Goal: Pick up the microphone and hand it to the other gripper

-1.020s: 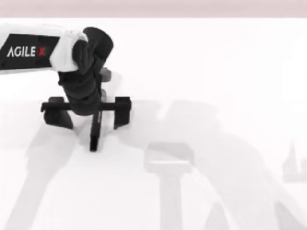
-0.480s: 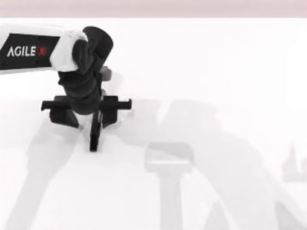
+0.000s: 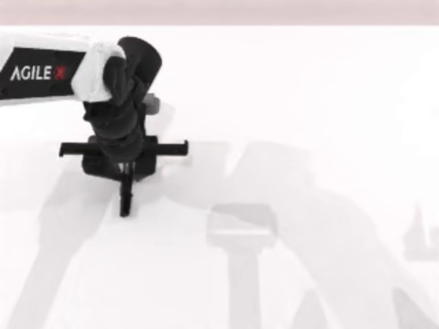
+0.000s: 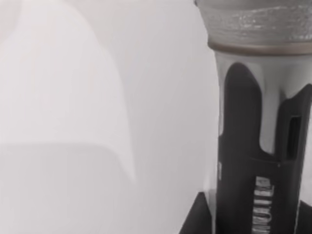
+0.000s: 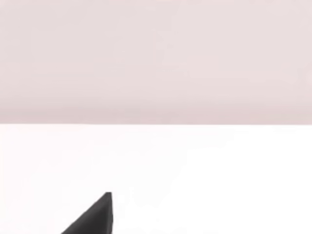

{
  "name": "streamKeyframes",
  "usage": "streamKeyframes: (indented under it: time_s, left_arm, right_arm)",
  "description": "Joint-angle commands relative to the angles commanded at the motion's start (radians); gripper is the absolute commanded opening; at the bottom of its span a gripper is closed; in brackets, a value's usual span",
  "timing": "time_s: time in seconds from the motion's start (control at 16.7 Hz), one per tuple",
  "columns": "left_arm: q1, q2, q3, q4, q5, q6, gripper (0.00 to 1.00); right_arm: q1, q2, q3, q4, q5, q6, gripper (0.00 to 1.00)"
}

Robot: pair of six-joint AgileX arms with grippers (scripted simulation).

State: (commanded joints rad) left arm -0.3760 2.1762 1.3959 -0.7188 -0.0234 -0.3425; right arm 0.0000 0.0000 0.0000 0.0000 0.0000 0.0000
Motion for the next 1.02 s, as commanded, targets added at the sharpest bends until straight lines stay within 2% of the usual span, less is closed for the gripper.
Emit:
streamKeyframes:
  time_s: [0.18, 0.42, 0.72, 1.02]
  left_arm:
    - [0.000, -0.055, 0.019, -0.020, -0.017, 0.014, 0.00]
    - [0.000, -0.075, -0.004, 0.086, 0.022, 0.040, 0.00]
    - [0.009, -0.138, -0.088, 0.408, 0.135, 0.113, 0.00]
    - [0.023, -0.230, -0.221, 0.851, 0.282, 0.208, 0.00]
  right_arm:
    - [0.000, 0.000, 0.000, 0.000, 0.000, 0.000, 1.00]
    - [0.000, 0.000, 0.000, 0.000, 0.000, 0.000, 1.00]
    - [0.000, 0.000, 0.000, 0.000, 0.000, 0.000, 1.00]
    - [0.000, 0.000, 0.000, 0.000, 0.000, 0.000, 1.00]
